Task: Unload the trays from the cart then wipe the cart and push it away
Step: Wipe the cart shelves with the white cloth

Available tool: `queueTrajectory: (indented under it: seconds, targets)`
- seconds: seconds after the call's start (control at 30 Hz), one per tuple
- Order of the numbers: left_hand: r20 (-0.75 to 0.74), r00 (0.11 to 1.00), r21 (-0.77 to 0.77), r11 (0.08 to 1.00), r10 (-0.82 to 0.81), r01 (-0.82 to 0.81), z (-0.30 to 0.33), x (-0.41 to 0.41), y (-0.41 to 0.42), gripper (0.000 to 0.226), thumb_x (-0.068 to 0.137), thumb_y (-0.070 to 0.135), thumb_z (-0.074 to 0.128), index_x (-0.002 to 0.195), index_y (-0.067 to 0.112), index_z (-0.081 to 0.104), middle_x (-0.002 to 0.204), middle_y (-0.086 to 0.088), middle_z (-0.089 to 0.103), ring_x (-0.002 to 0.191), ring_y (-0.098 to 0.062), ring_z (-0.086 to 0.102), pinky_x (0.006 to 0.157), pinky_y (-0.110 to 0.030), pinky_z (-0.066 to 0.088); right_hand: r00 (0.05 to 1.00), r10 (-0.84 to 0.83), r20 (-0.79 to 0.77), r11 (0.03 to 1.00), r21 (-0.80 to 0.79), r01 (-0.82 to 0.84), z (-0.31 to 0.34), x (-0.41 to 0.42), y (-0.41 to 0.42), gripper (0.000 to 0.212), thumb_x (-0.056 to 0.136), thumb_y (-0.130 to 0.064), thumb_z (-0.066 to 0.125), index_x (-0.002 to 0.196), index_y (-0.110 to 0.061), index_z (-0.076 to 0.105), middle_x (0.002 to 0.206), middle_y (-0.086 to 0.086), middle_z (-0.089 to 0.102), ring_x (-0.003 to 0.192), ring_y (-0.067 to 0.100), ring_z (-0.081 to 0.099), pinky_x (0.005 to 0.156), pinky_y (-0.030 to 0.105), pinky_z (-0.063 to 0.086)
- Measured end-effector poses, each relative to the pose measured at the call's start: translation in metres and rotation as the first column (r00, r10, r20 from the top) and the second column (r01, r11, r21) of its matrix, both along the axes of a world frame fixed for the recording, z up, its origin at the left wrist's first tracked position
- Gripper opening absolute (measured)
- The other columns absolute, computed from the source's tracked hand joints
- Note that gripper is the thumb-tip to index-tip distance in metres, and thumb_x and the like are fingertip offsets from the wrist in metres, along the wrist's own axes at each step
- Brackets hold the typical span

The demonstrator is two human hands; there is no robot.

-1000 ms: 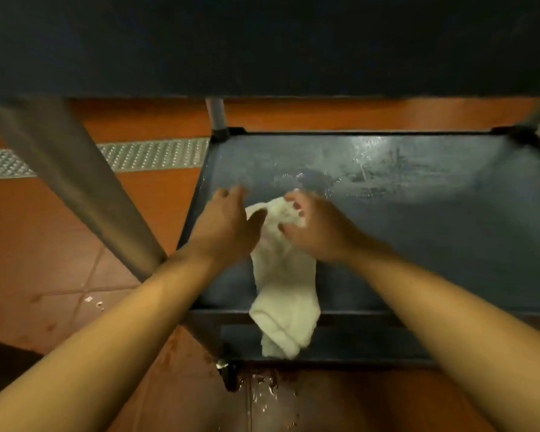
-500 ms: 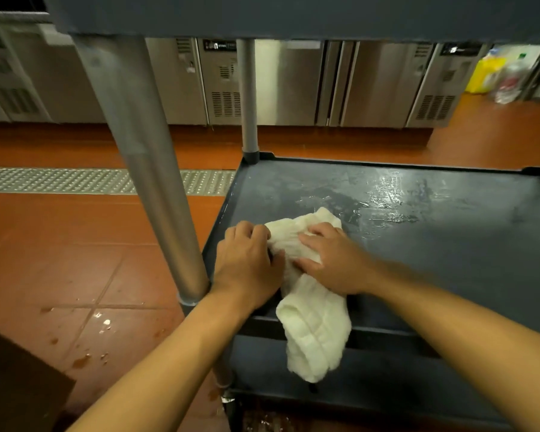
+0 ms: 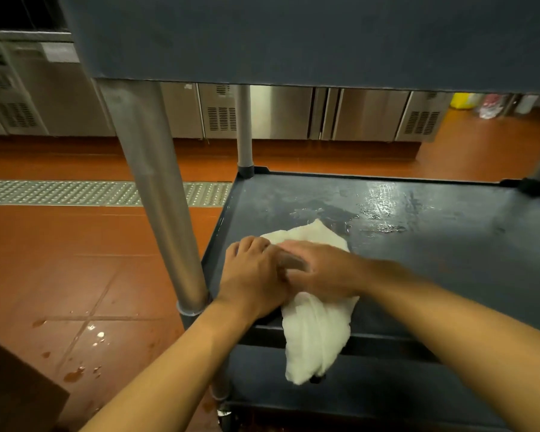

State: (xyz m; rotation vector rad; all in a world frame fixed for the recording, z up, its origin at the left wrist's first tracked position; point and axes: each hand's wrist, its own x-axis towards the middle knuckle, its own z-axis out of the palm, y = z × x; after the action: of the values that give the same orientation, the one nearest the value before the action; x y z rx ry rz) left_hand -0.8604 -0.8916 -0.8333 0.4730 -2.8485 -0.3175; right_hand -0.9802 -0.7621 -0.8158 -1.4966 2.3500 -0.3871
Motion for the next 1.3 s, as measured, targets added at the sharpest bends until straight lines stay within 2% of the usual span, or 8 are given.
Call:
queueTrajectory:
  seconds: [0.23, 0.4, 0.63, 0.8, 0.9, 1.0, 1.1, 1.3]
  targets:
    - [-0.035, 0.999, 0.061, 0.997, 0.040, -0.037, -0.010, 0.021, 0.001, 0.058, 0.086, 0.024, 0.049, 0.142, 0.013, 0.043, 0.157, -0.008, 0.031, 0.150, -0.032, 0.018, 0.124, -0.042, 0.017, 0.995, 0.007, -0.104, 0.997, 0.079, 0.001, -0.031, 0.002, -0.002, 0.103, 0.075, -0.093, 0.013, 0.162, -0.039, 0.005, 0.171, -0.010, -0.001, 0.157, 0.008, -0.005, 0.126, 0.045, -0.004]
    - [0.102, 0.992, 0.090, 0.993, 0.072, -0.081, -0.014, 0.018, 0.003, 0.061, 0.106, 0.051, 0.030, 0.156, 0.019, 0.018, 0.170, -0.011, -0.013, 0.155, -0.032, -0.020, 0.126, -0.050, -0.008, 0.987, -0.071, -0.141, 0.988, 0.127, 0.089, -0.026, -0.033, 0.008, 0.077, 0.098, -0.068, 0.035, 0.162, -0.037, 0.004, 0.169, -0.016, -0.004, 0.156, 0.007, -0.008, 0.126, 0.041, -0.009]
    - [0.094, 0.996, 0.082, 0.997, -0.004, -0.004, -0.016, 0.015, 0.004, 0.116, 0.077, 0.094, 0.033, 0.160, 0.029, -0.017, 0.164, 0.000, -0.036, 0.150, -0.026, -0.035, 0.125, -0.047, -0.014, 0.902, -0.404, -0.154, 0.910, 0.027, 0.413, -0.033, -0.116, 0.010, 0.063, 0.107, -0.046, 0.041, 0.163, -0.023, 0.022, 0.170, 0.000, 0.018, 0.155, 0.022, 0.019, 0.125, 0.043, 0.014]
    - [-0.016, 0.999, 0.123, 0.992, -0.036, 0.038, -0.014, 0.020, 0.002, 0.112, 0.077, 0.096, 0.022, 0.158, 0.035, -0.023, 0.159, 0.004, -0.044, 0.146, -0.019, -0.042, 0.124, -0.047, -0.017, 0.985, -0.173, 0.030, 0.977, -0.119, 0.175, -0.031, -0.075, -0.035, 0.048, 0.103, -0.044, 0.050, 0.151, -0.043, 0.043, 0.159, -0.010, 0.043, 0.143, 0.010, 0.039, 0.123, 0.037, 0.027]
    - [-0.086, 0.996, 0.131, 0.991, -0.008, 0.019, -0.012, 0.025, 0.000, 0.107, 0.076, 0.097, 0.009, 0.157, 0.036, -0.025, 0.159, 0.004, -0.045, 0.145, -0.015, -0.043, 0.123, -0.048, -0.019, 0.960, 0.038, 0.276, 0.991, -0.132, -0.002, -0.032, -0.017, -0.046, 0.049, 0.092, -0.037, 0.059, 0.139, -0.026, 0.060, 0.138, -0.007, 0.064, 0.126, 0.002, 0.057, 0.113, 0.034, 0.045]
    - [-0.142, 0.990, 0.179, 0.984, 0.020, 0.006, -0.011, 0.031, -0.002, 0.105, 0.073, 0.098, 0.003, 0.158, 0.041, -0.021, 0.162, 0.006, -0.039, 0.146, -0.011, -0.041, 0.124, -0.048, -0.018, 0.930, 0.229, 0.288, 0.971, -0.134, -0.198, -0.028, 0.012, -0.037, 0.033, 0.097, -0.020, 0.054, 0.127, -0.007, 0.062, 0.110, -0.016, 0.063, 0.099, -0.018, 0.061, 0.088, 0.006, 0.045]
    - [-0.145, 0.989, 0.205, 0.979, 0.035, -0.005, -0.011, 0.034, -0.002, 0.104, 0.072, 0.098, 0.005, 0.158, 0.043, -0.019, 0.165, 0.006, -0.034, 0.146, -0.010, -0.040, 0.124, -0.047, -0.017, 0.913, 0.283, 0.294, 0.959, -0.103, -0.264, -0.020, 0.019, -0.033, 0.026, 0.103, -0.002, 0.051, 0.125, -0.002, 0.063, 0.103, -0.022, 0.060, 0.094, -0.018, 0.061, 0.083, 0.004, 0.043]
    - [0.040, 0.999, 0.156, 0.987, 0.024, -0.030, -0.013, 0.031, -0.004, 0.105, 0.079, 0.094, 0.018, 0.155, 0.038, -0.028, 0.161, 0.002, -0.040, 0.145, -0.016, -0.044, 0.122, -0.044, -0.022, 0.986, 0.047, 0.158, 0.992, -0.126, -0.027, -0.025, -0.028, -0.016, 0.056, 0.092, -0.065, 0.051, 0.140, -0.037, 0.057, 0.139, -0.017, 0.059, 0.126, 0.006, 0.057, 0.104, 0.025, 0.043]
